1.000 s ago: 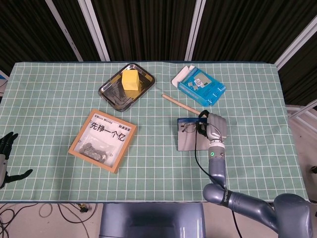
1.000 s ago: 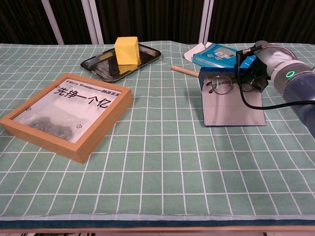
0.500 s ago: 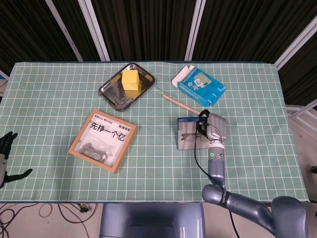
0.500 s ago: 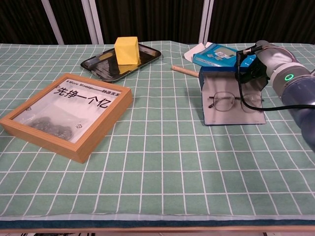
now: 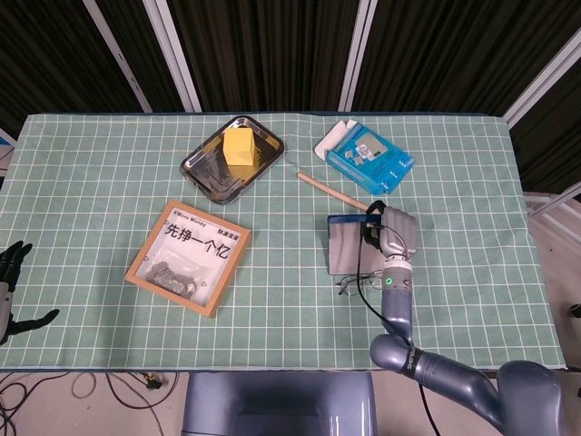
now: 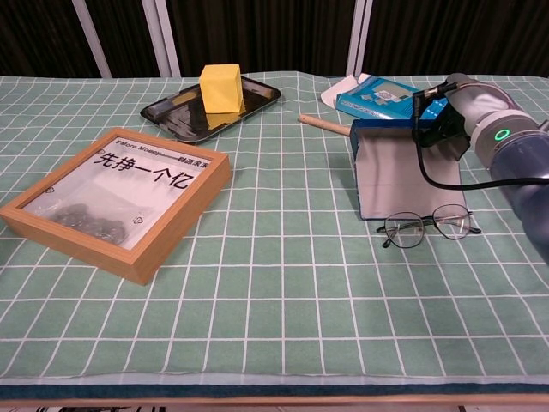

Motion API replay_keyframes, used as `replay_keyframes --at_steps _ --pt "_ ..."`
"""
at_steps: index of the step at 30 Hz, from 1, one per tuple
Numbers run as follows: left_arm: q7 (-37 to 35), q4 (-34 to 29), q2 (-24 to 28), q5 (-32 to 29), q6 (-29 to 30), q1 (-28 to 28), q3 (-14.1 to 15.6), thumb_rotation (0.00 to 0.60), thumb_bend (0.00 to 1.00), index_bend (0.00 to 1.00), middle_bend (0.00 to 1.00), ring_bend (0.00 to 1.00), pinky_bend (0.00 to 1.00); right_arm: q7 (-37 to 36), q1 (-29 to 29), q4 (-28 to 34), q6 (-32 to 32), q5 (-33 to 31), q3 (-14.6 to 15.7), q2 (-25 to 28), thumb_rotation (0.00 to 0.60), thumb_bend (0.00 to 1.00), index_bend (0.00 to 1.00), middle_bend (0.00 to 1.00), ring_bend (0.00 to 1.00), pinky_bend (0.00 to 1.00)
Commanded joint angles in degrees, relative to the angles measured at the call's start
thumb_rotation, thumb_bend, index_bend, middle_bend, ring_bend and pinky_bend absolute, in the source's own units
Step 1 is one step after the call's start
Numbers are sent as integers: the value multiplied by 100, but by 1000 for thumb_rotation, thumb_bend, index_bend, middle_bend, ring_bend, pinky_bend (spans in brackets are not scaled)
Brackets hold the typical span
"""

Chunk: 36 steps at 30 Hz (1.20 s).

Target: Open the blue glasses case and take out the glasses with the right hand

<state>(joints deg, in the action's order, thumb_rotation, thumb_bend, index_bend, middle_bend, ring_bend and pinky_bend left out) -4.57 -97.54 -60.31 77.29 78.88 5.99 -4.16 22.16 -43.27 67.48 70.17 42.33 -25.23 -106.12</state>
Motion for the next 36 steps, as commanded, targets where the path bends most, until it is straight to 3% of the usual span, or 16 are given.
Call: replay_keyframes --at_steps 1,9,20,27,30,31,33,36 --pt "-3 1 0 -8 3 1 -7 600 42 0 0 0 0 37 -53 -101 -64 9 -46 -48 600 536 575 925 1000 1000" --pt "-5 -20 6 -8 -15 8 -5 600 43 0 0 0 0 191 -306 -536 -320 22 -182 -175 600 536 575 925 1000 1000" --pt "20 -18 -10 -3 -40 17 10 600 42 0 0 0 0 383 -829 -1389 -745 -211 -600 -367 600 536 575 925 1000 1000" --pt "129 -40 -67 -10 -97 49 32 600 42 0 0 0 0 716 -1385 -2457 -1139 -499 -886 -623 600 535 571 923 1000 1000" --pt "120 -40 -72 -44 -115 57 19 600 42 0 0 0 0 768 -1509 -2706 -1265 -627 -1000 -686 600 510 375 917 998 1000" --pt "123 -37 -74 -47 -122 61 19 600 42 0 0 0 0 798 -1526 -2747 -1303 -655 -1012 -690 600 480 197 912 996 1000" --pt "128 -31 -78 -31 -134 70 25 600 42 0 0 0 0 948 -1512 -2776 -1385 -745 -1001 -682 600 422 30 906 991 1000" --pt "129 -32 -79 0 -123 68 37 600 42 0 0 0 0 1171 -1381 -2528 -1386 -841 -947 -561 600 336 0 903 988 1000"
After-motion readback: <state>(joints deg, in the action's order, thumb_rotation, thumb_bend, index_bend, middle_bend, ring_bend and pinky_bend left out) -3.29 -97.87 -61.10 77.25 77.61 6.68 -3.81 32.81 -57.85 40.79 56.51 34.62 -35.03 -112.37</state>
